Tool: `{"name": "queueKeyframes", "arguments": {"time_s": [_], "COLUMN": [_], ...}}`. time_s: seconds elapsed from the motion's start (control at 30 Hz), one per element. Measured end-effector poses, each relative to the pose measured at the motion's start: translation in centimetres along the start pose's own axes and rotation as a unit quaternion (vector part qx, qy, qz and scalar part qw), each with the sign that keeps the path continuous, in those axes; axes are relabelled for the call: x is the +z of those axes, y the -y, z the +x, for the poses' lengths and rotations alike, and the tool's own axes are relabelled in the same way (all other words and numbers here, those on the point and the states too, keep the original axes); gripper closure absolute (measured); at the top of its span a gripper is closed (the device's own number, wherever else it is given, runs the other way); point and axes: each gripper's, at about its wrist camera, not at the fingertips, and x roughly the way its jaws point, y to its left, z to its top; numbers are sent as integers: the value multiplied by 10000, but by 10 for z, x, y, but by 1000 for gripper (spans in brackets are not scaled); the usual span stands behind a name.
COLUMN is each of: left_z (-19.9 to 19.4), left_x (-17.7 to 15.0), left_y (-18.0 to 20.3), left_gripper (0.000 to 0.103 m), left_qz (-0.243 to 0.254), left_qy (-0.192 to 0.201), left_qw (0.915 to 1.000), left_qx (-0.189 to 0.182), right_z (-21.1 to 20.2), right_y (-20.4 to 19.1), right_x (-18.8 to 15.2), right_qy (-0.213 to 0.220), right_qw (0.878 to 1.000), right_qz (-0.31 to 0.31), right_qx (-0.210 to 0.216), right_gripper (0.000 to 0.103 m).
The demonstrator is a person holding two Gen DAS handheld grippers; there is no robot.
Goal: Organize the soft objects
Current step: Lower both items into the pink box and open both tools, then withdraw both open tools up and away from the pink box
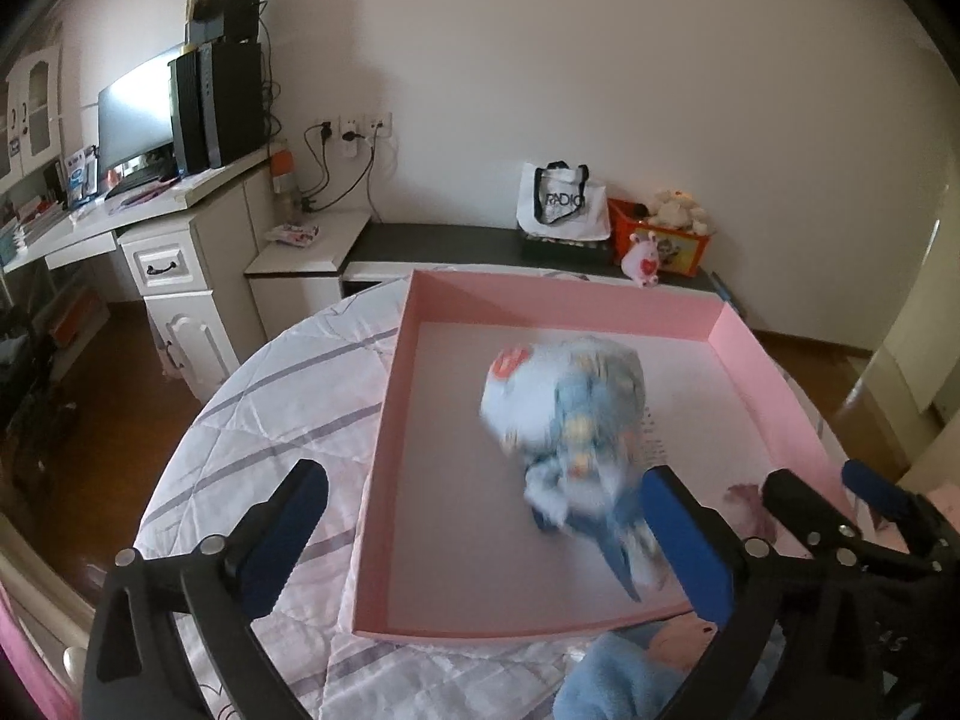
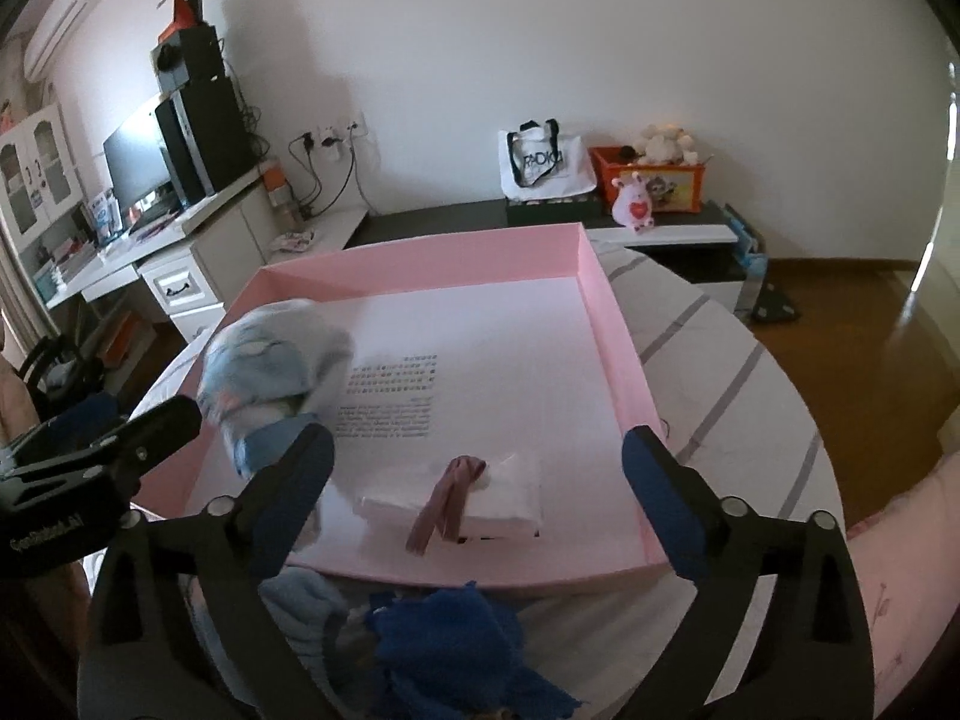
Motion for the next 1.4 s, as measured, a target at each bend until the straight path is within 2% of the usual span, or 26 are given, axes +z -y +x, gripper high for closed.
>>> {"name": "queueKeyframes", "arguments": {"time_s": [0.43,0.77,1.07,1.4], "left_z": [-46,-61,-84,-139], "left_x": [-51,-58,-67,-85], "left_y": [3,3,5,6], "left_gripper": [0,0,0,0], "left_qz": [153,200,175,183], "left_qy": [48,53,91,330], "left_qw": [9998,9997,9997,9991], "left_qx": [104,138,173,168], "right_z": [2,-4,-25,-71], "right_y": [3,3,-2,-10], "right_x": [1,0,-4,-12], "right_qy": [-43,-24,80,286], "right_qw": [10000,10000,9999,9994], "right_qz": [52,46,-18,-74], "right_qx": [-20,-70,-148,-205], "right_gripper": [3,3,3,2]}}
